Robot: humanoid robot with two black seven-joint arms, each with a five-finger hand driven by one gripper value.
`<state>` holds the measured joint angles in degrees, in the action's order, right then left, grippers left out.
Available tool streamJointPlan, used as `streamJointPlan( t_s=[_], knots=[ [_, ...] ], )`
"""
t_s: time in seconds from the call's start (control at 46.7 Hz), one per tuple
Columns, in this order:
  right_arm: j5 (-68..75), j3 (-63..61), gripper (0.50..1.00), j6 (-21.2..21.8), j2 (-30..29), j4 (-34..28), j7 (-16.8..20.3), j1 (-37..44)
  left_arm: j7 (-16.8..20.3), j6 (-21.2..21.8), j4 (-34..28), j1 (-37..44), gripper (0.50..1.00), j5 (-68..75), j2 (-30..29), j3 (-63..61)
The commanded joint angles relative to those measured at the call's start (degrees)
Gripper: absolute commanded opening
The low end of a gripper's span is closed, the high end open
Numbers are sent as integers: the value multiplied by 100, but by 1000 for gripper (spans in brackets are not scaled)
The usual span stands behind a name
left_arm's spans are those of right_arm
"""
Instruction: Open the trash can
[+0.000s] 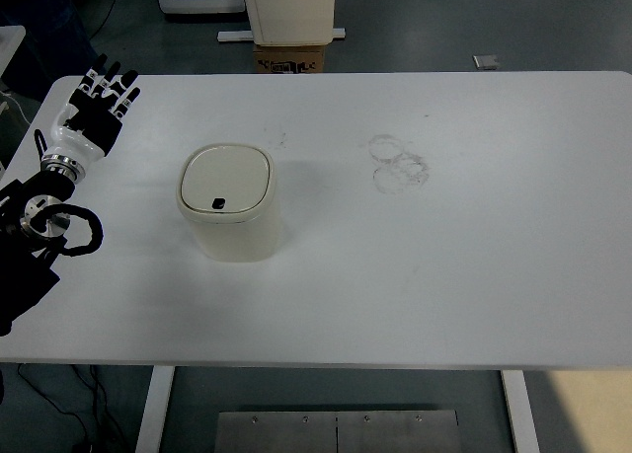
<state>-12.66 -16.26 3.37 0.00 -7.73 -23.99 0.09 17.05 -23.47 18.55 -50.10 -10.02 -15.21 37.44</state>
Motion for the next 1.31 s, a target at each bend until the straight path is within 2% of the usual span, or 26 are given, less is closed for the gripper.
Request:
streamJointPlan(
  t_s=[0.0, 0.343, 0.963, 1.113, 1.284],
  knots=[
    [0, 0, 991, -3, 0, 0, 0, 0, 0, 9, -1, 0, 1000, 0, 9, 0],
    [0, 0, 991, 5, 0, 0, 0, 0, -9, 158, 26, 0, 1000, 0, 36, -9],
    [0, 0, 991, -3, 0, 0, 0, 0, -44, 474, 640, 0, 1000, 0, -43, -9],
    [0, 0, 991, -3, 0, 0, 0, 0, -273, 492, 782, 9, 1000, 0, -157, 0],
    [0, 0, 991, 5, 0, 0, 0, 0, -317, 510, 817, 18, 1000, 9, -166, -9]
  ],
)
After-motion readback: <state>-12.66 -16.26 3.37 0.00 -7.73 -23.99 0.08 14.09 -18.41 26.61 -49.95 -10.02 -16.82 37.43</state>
